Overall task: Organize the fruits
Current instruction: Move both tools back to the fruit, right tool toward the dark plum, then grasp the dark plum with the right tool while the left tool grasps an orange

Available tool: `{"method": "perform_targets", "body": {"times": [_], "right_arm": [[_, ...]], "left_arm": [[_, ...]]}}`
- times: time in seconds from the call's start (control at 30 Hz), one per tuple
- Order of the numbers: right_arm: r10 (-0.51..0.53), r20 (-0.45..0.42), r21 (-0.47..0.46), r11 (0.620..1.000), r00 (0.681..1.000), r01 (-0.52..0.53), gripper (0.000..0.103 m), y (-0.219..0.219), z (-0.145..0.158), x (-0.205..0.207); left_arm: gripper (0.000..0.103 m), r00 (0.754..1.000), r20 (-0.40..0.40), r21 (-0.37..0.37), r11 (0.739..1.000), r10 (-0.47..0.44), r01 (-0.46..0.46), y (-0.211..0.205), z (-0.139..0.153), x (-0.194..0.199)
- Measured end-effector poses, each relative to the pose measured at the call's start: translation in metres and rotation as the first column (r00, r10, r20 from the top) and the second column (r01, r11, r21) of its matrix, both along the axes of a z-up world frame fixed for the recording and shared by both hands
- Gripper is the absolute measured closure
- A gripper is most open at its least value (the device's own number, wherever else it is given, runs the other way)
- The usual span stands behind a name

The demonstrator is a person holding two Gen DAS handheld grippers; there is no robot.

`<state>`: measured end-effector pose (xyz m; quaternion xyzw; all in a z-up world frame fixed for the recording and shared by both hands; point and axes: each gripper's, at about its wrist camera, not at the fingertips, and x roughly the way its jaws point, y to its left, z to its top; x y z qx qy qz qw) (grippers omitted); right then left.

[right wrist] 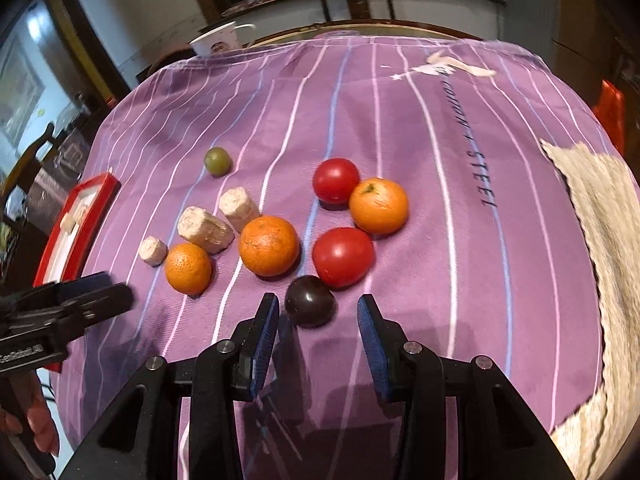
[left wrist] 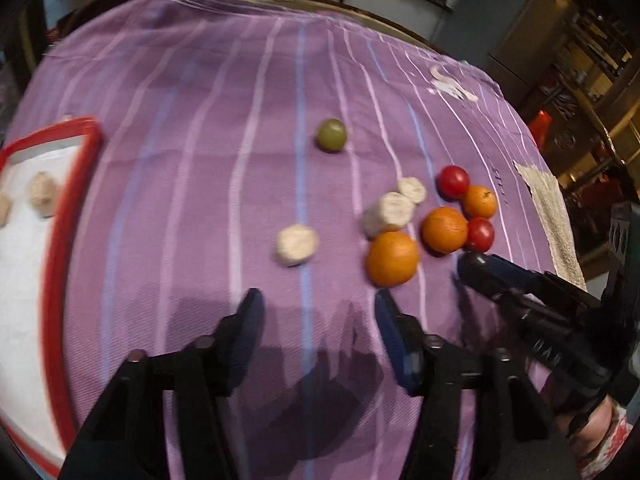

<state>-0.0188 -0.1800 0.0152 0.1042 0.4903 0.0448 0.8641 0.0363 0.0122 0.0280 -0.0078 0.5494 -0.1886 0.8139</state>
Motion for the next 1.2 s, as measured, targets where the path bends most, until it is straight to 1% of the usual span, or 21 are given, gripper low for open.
{"method": "perform_targets", "body": {"times": [0.07, 0.17, 0.27, 0.37, 0.5, 0.67, 0.8, 0.83, 0.87, 0.93, 1.0, 1.07, 1.2], "right_arm": [[0.02, 0.01, -0.02, 1.0, 1.0, -0.02, 0.058, 0.003, -0.001, 0.003], [0.037, 0.021, -0.031, 0.999, 0.999, -0.037, 0.06, 0.005, -0.002, 0.007], [0.038, 0.021, -0.012, 0.999, 0.999, -0.037, 0.066, -0.001, -0.002, 0.007], [0.033, 0.012, 0.026, 0.999, 0.999, -0.033, 0.067, -0.009, -0.002, 0.004], [0.04, 0.006, 0.039, 0.998, 0.999, -0.04, 0.068, -0.011, -0.001, -0.001], [0.047, -0.001, 0.042, 0.998, 0.999, -0.046, 0.069, -0.009, -0.001, -0.007], [0.054, -0.002, 0.029, 0.998, 0.999, -0.053, 0.069, -0.007, -0.001, -0.011], [0.056, -0.001, 0.023, 0.998, 0.998, -0.056, 0.068, -0.005, -0.001, -0.011], [0.058, 0.0, 0.014, 0.998, 0.998, -0.058, 0.068, -0.004, -0.001, -0.012], [0.054, 0.005, -0.001, 0.999, 0.999, -0.054, 0.068, -0.001, -0.002, -0.013], [0.055, 0.002, -0.008, 0.998, 0.998, -0.055, 0.07, 0.001, -0.001, -0.014], [0.052, -0.005, -0.005, 0.999, 0.999, -0.052, 0.075, 0.003, -0.001, -0.016], [0.03, -0.014, 0.023, 0.999, 0.999, -0.03, 0.076, 0.002, 0.002, -0.019]], "left_arm": [[0.054, 1.0, -0.003, -0.008, 1.0, -0.021, 0.021, -0.008, -0.004, 0.007], [0.055, 0.999, -0.005, -0.029, 0.999, -0.047, 0.046, -0.019, -0.006, 0.009], [0.055, 0.997, 0.004, -0.027, 0.997, -0.072, 0.072, -0.03, -0.006, 0.01], [0.055, 0.996, 0.007, -0.035, 0.995, -0.089, 0.089, -0.038, -0.006, 0.011], [0.055, 0.996, -0.001, -0.051, 0.994, -0.095, 0.094, -0.042, -0.008, 0.015], [0.055, 0.992, -0.01, -0.045, 0.992, -0.122, 0.121, -0.051, -0.013, 0.017], [0.055, 0.991, 0.001, -0.031, 0.99, -0.137, 0.137, -0.06, -0.013, 0.018], [0.057, 0.991, 0.001, -0.03, 0.99, -0.134, 0.134, -0.062, -0.013, 0.018], [0.07, 0.991, 0.001, -0.031, 0.99, -0.134, 0.134, -0.063, -0.013, 0.018], [0.072, 0.991, 0.003, -0.022, 0.991, -0.132, 0.132, -0.065, -0.014, 0.017], [0.072, 0.992, 0.0, -0.032, 0.991, -0.129, 0.129, -0.063, -0.014, 0.016], [0.072, 0.993, -0.011, -0.048, 0.992, -0.116, 0.115, -0.056, -0.013, 0.014], [0.072, 0.997, -0.01, -0.101, 0.992, -0.077, 0.075, -0.032, -0.001, 0.009]]}}
